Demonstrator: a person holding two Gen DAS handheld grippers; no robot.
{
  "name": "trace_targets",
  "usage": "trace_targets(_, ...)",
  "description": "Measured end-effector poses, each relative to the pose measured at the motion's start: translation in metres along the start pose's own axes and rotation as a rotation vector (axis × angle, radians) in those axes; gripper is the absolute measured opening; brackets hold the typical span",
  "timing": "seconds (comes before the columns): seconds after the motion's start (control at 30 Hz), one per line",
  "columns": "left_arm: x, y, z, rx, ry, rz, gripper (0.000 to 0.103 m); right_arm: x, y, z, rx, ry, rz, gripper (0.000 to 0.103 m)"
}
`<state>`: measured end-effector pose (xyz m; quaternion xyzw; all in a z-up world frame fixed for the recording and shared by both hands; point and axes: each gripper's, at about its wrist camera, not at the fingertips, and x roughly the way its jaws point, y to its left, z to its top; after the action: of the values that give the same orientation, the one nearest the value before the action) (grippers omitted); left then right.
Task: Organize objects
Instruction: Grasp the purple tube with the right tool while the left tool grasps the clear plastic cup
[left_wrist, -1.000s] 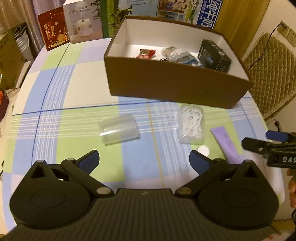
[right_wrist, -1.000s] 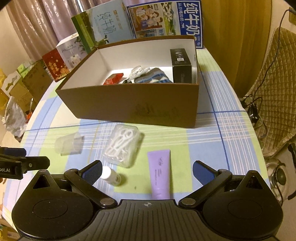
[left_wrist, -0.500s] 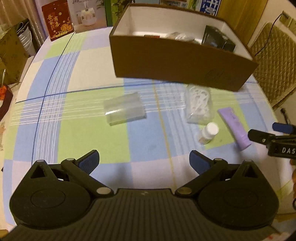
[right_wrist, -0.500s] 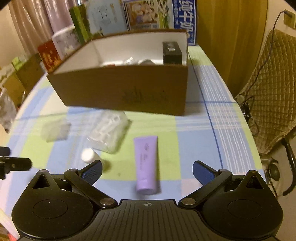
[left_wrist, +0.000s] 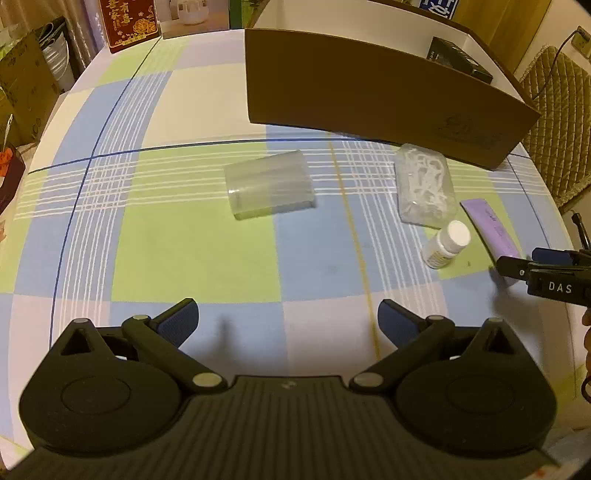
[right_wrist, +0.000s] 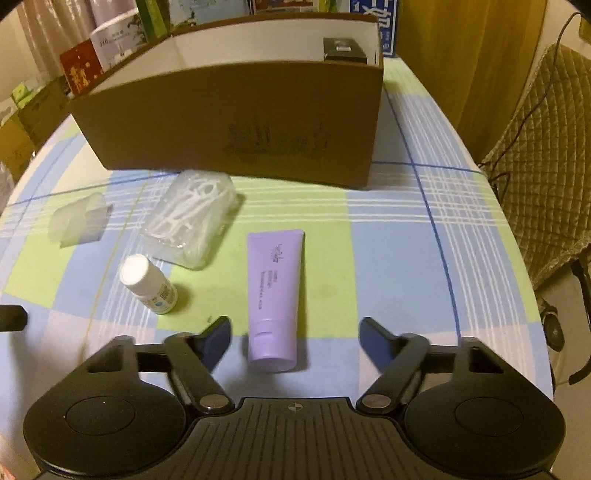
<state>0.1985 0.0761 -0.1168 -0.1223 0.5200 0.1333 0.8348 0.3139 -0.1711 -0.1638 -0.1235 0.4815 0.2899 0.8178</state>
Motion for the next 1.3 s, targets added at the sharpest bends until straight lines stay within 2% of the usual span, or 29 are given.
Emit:
trace_targets(0.1,0.005,0.004,0.001,-0.005,-0.005,0.005,0.102,0.004,0.001,0.000,-0.005,-0.009,0.006,0.061)
trace_targets(0.37,0.018,0.012,0.013,-0.019,0.005,0.009,0.102,0.014,0.004,0.005,-0.021,-0.013,0.006,0.052)
trace_targets(0.47,0.022,0.011,0.018,-0.013,0.005,0.007,0.102,0.016,0.007,0.007,-0.038,-0.025,-0.004,0.045)
trace_targets(0.53,0.026,0.010,0.022,-0.006,0.002,0.006,0.102,0.018,0.008,0.008,-0.050,-0.038,-0.013,0.029)
trace_targets(0.83,0.043,0.010,0.044,-0.001,-0.025,-0.001,0.102,0.028,-0.007,0.019,0.005,-0.060,-0.065,0.029)
trace_targets(1.13,0.070,0.014,0.076,-0.050,-0.037,-0.006,0.102,0.028,-0.016,0.024,0.046,-0.066,-0.093,0.029)
trace_targets(1.3,0.082,0.016,0.088,-0.041,-0.040,0.019,0.096,0.029,-0.019,0.024,0.064,-0.069,-0.102,0.029)
